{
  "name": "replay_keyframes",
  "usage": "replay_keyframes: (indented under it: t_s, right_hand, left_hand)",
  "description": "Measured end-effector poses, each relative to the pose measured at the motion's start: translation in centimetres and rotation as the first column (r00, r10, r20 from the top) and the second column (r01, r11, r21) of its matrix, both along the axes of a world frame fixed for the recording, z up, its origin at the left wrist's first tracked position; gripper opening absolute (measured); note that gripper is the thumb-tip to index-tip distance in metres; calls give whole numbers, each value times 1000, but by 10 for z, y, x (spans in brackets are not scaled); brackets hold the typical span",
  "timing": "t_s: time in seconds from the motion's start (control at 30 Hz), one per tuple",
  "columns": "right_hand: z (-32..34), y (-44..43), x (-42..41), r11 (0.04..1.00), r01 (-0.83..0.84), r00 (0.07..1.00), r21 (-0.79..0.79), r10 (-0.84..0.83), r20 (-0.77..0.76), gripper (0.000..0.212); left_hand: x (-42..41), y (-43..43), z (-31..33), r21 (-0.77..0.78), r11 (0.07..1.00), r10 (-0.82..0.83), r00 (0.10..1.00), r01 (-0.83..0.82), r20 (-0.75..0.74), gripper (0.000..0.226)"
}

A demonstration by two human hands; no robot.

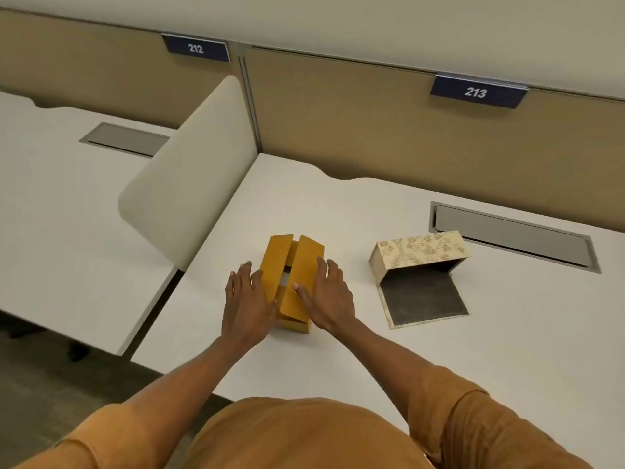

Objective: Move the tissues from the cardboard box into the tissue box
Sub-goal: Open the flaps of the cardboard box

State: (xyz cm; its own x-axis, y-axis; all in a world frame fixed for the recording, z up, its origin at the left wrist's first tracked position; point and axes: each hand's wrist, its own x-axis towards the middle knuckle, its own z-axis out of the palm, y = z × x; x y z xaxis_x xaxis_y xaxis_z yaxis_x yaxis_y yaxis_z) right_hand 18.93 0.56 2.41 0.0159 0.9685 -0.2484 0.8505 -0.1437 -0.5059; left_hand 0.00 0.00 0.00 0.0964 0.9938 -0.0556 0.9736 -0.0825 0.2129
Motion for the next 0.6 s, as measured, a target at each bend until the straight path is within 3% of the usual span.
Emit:
replay_keyframes:
  t_s: [0.1,0.3,0.43,0.6]
  right_hand:
    - [0,6,-13,997,75,997,-35,-76,-30,100]
    - [-1,16,-33,993,109,994,-50,-110,-9,112]
    - [-4,20,-42,990,119,993,-81,-119,5,106]
    - [1,19,-35,985,133,987,-110,-141,-77,97]
  left_hand:
    - [-4,-4,0,-43,997,63,997,-61,44,71]
    - [-1,-14,15,-63,993,114,973,-103,199,46]
    - [-7,-14,18,-96,975,220,931,-200,292,51]
    - [-19,-7,18,-105,950,310,914,-293,262,68]
